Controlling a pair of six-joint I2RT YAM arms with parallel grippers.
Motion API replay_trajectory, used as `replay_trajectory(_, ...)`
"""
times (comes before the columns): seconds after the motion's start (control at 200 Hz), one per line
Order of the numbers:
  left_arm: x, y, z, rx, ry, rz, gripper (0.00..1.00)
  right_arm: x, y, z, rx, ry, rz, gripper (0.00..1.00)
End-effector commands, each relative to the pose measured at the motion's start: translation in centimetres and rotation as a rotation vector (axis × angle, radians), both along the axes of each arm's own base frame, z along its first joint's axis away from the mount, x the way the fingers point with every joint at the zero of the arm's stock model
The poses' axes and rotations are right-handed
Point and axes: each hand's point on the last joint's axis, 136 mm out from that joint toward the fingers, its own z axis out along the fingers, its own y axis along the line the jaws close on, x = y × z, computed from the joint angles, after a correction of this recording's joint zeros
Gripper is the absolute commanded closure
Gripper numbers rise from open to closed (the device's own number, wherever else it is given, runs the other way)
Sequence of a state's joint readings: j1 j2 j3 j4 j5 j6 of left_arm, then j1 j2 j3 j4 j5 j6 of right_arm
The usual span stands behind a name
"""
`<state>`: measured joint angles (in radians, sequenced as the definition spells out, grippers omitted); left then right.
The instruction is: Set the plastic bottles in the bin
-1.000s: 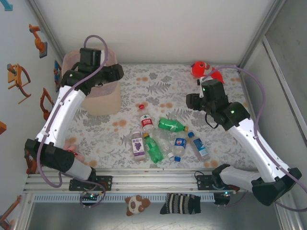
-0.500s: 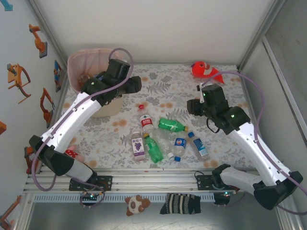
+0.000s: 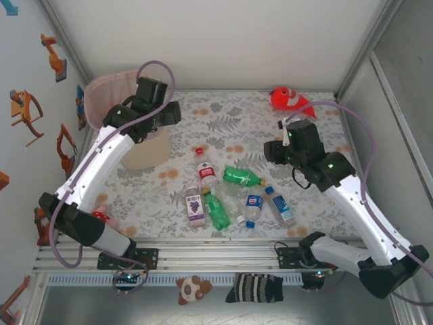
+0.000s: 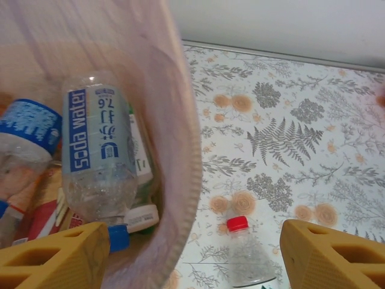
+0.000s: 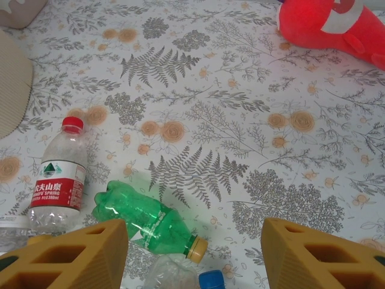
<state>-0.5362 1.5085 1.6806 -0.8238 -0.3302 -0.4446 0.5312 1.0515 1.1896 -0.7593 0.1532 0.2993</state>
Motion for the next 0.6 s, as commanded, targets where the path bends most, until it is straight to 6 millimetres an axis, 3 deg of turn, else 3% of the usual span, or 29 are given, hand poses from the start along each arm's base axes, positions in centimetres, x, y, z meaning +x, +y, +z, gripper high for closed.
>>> replay_trajectory(0.0,-0.3,0.1,0.3,0.006,0.033,-0.065,0.26,-0.1,-0.6,1.7,0.022,-0.037,-0.030,0.41)
replay_trajectory(0.205,0.2,0.1,1.2,0.003,0.035,-0.087,0.26,-0.2,-1.2,2.0,0.011,-0.042,-0.053,0.41)
replay_trajectory(0.371,-0.2,-0.5,3.2,0.004,-0.003,-0.092,0.27,-0.1,-1.2,2.3,0.013,-0.035,-0.058,0.41)
replay_trajectory(0.596,-1.6,-4.6,4.0,0.003,-0.025,-0.130,0.27,-0.1,-1.2,2.7,-0.001,-0.043,-0.048,0.41)
